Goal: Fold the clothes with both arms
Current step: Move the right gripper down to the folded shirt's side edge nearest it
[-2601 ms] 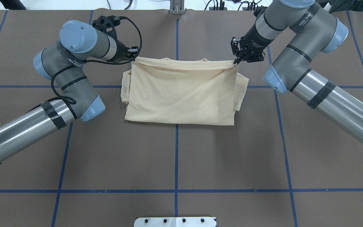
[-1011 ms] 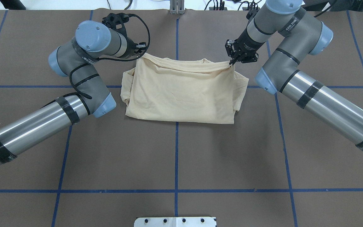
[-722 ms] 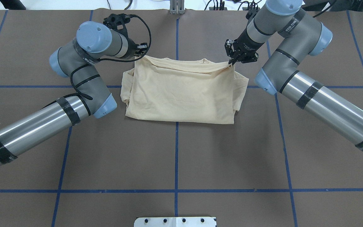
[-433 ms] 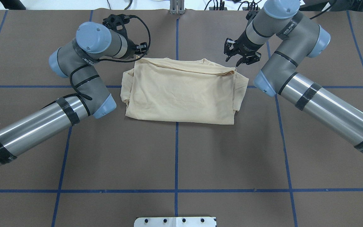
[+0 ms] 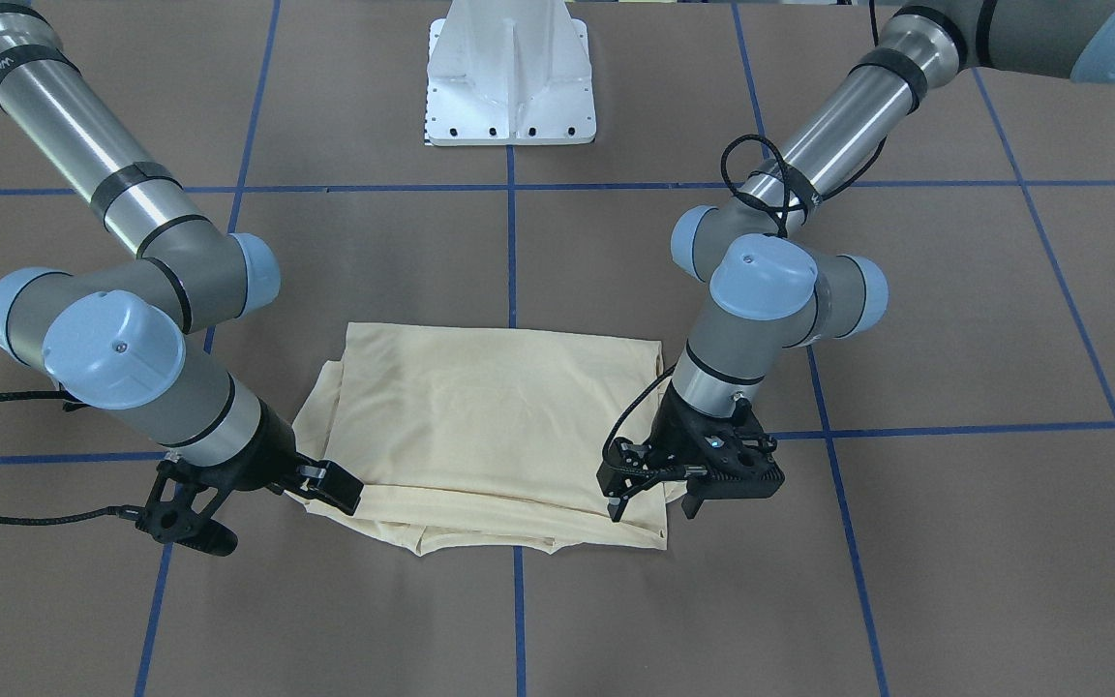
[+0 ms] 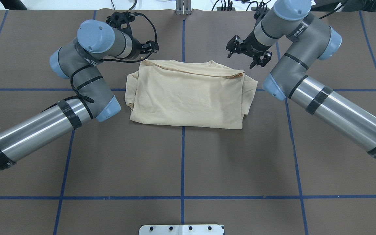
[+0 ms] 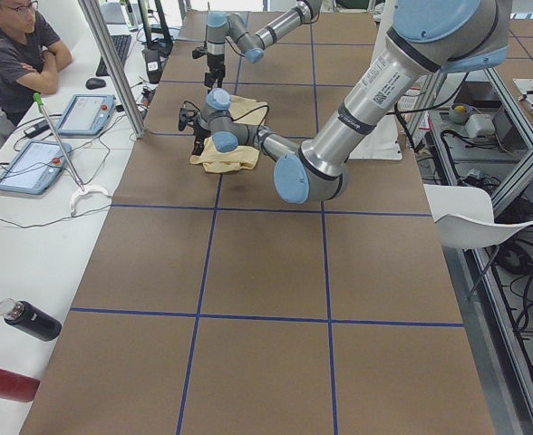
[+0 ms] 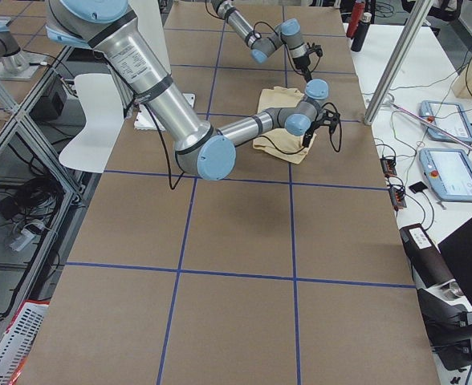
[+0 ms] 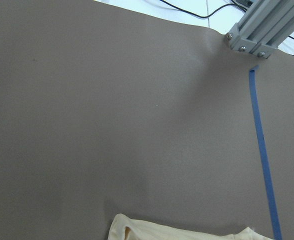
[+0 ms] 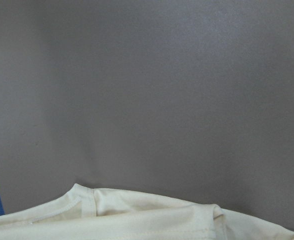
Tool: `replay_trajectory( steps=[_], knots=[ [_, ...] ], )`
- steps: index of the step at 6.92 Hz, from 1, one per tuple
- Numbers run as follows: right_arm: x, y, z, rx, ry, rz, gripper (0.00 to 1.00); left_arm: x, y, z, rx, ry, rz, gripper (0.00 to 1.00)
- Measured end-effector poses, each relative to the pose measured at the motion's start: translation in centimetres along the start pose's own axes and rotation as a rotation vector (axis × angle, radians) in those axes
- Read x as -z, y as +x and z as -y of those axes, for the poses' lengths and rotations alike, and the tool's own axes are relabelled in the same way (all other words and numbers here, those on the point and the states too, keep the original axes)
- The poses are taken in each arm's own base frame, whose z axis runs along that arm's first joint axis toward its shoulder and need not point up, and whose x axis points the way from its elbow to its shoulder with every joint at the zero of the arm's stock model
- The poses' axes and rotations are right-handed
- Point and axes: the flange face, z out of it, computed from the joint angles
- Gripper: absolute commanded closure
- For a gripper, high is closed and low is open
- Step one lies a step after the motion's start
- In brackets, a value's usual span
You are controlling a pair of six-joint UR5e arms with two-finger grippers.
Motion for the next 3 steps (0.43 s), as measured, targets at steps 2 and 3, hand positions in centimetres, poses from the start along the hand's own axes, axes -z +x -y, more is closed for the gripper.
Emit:
replay_trajectory(
  steps=[2,3],
  knots=[
    [1.0,0.6,-3.0,0.023,-0.015,0.035,0.00,2.4,0.3,-0.2,0.000,0.003,-0.015,0.05],
    [1.5,1.2,-5.9,0.024,-0.034,0.055,0.00,3.9,0.0,-0.5,-0.002,0.008,-0.028,0.05]
  ],
)
